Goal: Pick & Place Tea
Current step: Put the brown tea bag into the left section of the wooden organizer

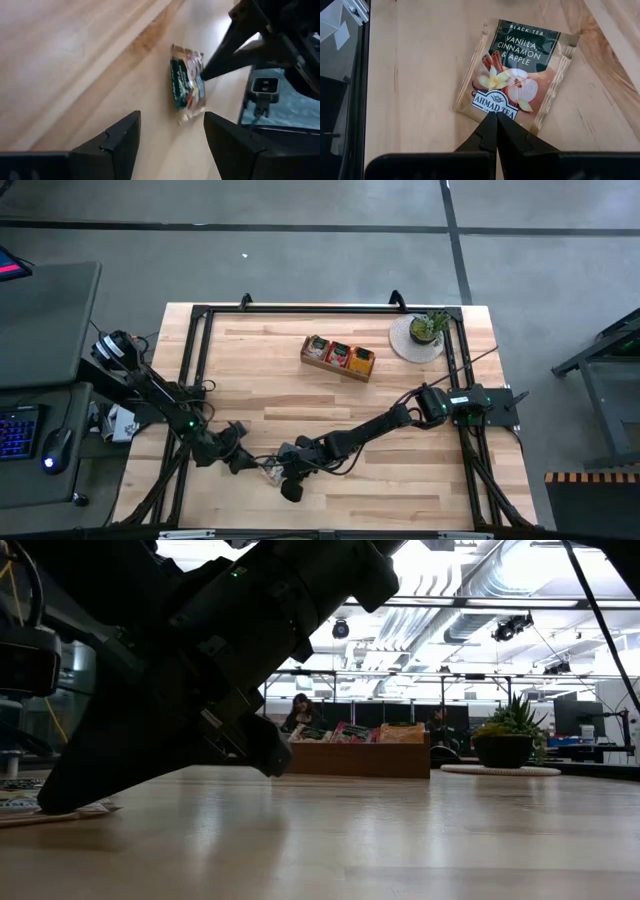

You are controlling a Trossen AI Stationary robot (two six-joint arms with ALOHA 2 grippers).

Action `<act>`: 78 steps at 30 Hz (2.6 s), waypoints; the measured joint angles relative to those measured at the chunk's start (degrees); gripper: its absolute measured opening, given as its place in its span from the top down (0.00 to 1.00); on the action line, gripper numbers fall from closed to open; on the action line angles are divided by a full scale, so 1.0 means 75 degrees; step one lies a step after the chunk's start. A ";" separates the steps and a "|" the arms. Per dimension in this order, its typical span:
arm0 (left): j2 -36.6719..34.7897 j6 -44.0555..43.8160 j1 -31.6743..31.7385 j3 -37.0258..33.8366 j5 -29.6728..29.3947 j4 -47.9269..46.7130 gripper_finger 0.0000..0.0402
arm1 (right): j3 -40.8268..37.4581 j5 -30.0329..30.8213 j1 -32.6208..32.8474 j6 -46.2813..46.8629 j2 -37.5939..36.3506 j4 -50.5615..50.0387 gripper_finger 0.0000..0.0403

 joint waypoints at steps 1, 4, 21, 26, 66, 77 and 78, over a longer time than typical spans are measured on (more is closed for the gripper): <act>0.0002 -0.0081 0.0000 -0.0059 0.0072 0.0106 0.46 | 0.0000 -0.0012 0.0000 -0.0029 0.0000 0.0006 1.00; 0.0010 -0.0222 0.0058 -0.0124 0.0508 0.0385 0.46 | 0.0000 -0.0059 -0.0010 -0.0056 0.0003 0.0010 1.00; 0.0026 0.0177 0.1638 -0.0124 0.2045 0.0352 0.46 | -0.0006 -0.0213 -0.0192 -0.0196 0.0003 0.0133 1.00; 0.0027 0.0492 0.1937 -0.0127 0.2624 0.0344 0.46 | -0.0007 -0.0213 -0.0246 -0.0250 0.0006 0.0197 1.00; 0.0105 0.0186 0.1929 -0.0074 0.2286 0.0315 0.98 | -0.0015 -0.0511 -0.0804 -0.0444 0.0050 0.1101 1.00; 0.0102 0.0246 0.1929 -0.0074 0.2140 0.0288 1.00 | -0.0015 -0.0858 -0.0804 -0.0504 -0.0075 0.0832 1.00; 0.0102 0.0248 0.1929 -0.0074 0.2109 0.0286 1.00 | -0.0016 -0.0864 -0.0801 -0.0560 -0.0149 0.0672 1.00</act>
